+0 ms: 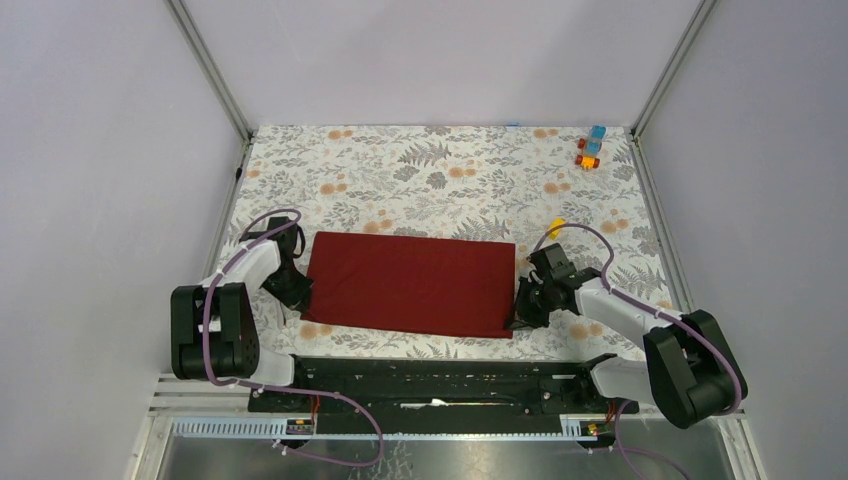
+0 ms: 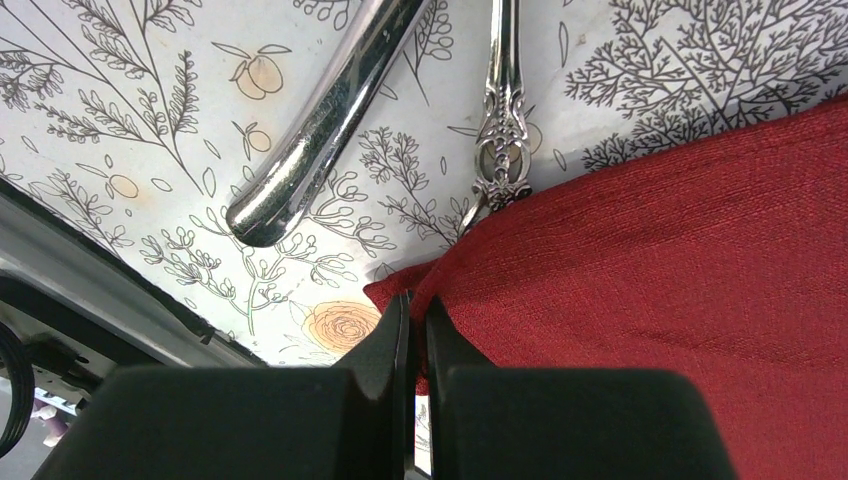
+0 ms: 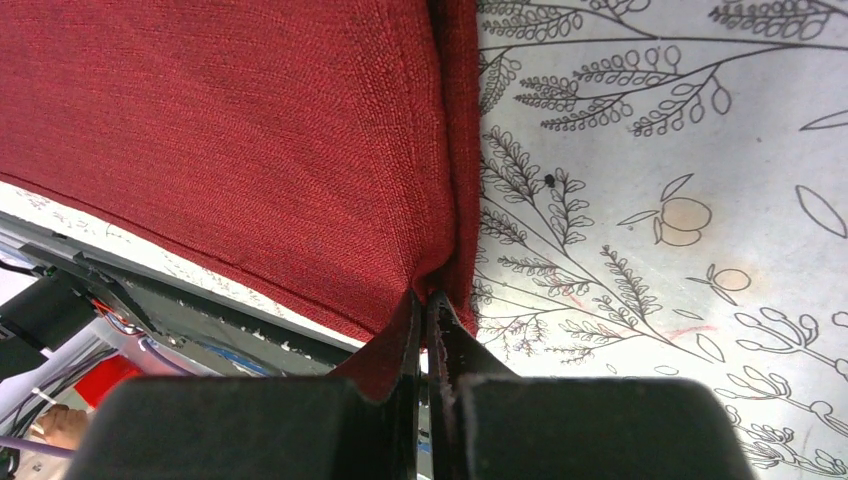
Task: Fold the napkin into a case and place the utensils inside
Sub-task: Fold the rectangle-folded napkin at the center of the board, then smooth out the rectangle-folded napkin at the center of the board.
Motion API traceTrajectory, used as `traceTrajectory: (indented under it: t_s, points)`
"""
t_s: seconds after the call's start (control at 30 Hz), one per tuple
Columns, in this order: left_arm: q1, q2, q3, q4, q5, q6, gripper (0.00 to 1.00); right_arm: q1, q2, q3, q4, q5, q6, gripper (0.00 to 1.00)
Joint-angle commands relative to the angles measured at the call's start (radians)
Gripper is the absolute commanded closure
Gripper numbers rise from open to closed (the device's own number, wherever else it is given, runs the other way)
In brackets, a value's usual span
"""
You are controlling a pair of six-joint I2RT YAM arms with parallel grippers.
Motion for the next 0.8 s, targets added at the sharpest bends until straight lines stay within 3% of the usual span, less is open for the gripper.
traceTrajectory:
  t_s: [0.0, 0.4, 0.47, 0.53, 0.67, 0.77]
  points:
    - [0.006, 0.011, 0.009, -0.012, -0.055, -0.007, 0.95, 0.011, 0.016, -0.005, -0.021, 0.026, 0.005, 1.00]
    - [0.006, 0.011, 0.014, -0.020, -0.063, -0.004, 0.88, 0.011, 0.033, 0.003, -0.031, 0.042, 0.012, 1.00]
    - [0.006, 0.011, 0.015, -0.027, -0.062, -0.006, 0.83, 0.011, 0.041, 0.008, -0.035, 0.037, 0.009, 0.94]
    - [0.007, 0.005, 0.026, -0.052, -0.068, -0.009, 0.76, 0.011, 0.036, 0.025, -0.059, 0.025, -0.001, 0.78]
    - [0.009, -0.099, 0.090, -0.143, -0.075, -0.014, 0.32, 0.013, -0.101, 0.132, -0.241, 0.114, -0.016, 0.53]
    - [0.014, -0.196, 0.148, -0.202, -0.073, -0.008, 0.19, 0.015, -0.175, 0.200, -0.318, 0.127, 0.014, 0.48]
